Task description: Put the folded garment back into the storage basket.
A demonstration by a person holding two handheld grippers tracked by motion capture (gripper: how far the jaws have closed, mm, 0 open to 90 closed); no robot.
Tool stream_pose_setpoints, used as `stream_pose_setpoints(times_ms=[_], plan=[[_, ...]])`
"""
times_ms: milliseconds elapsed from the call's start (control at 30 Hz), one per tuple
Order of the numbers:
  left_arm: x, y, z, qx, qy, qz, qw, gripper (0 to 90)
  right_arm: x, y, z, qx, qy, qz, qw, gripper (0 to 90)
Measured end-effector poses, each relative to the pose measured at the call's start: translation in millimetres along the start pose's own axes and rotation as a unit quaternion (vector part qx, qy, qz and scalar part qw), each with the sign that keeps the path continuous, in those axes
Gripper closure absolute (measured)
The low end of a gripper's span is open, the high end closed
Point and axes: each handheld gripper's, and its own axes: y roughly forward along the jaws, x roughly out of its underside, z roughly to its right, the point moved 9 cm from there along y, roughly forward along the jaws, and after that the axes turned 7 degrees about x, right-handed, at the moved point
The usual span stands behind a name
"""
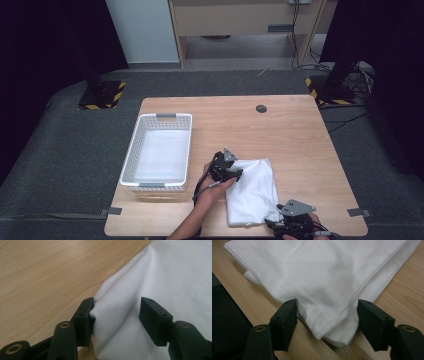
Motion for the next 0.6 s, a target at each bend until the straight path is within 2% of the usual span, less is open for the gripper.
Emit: stream_pose_setpoints(times_ms=[33,67,133,467,600], plan=[[0.0,0.0,0.0,0.000,0.000,0.000,1.0000,45.9,0.0,0.0,0.0,0.000,0.000,0.000,1.0000,34.7],[0.0,0.0,0.0,0.000,0.000,-0.001,1.0000,45.9,-0.8,-0.2,0.0,-0.002,-0.002,0.001,1.0000,39.3],[0.0,0.0,0.0,0.001,0.000,0.000,1.0000,45.9,-1.0,-0.3,-0.1,-0.003,-0.003,0.001,1.0000,40.4],[-0.3,0.2,-0.9,0.005,-0.001,0.002,1.0000,44.4,-2.3,-1.3,0.0,-0.006,-0.005,0.009,0.9999,60.2],[-0.4,0.0,-1.2,0.006,0.000,0.001,1.0000,44.7,-3.1,-0.9,-0.8,-0.005,-0.006,0.010,0.9999,64.4]])
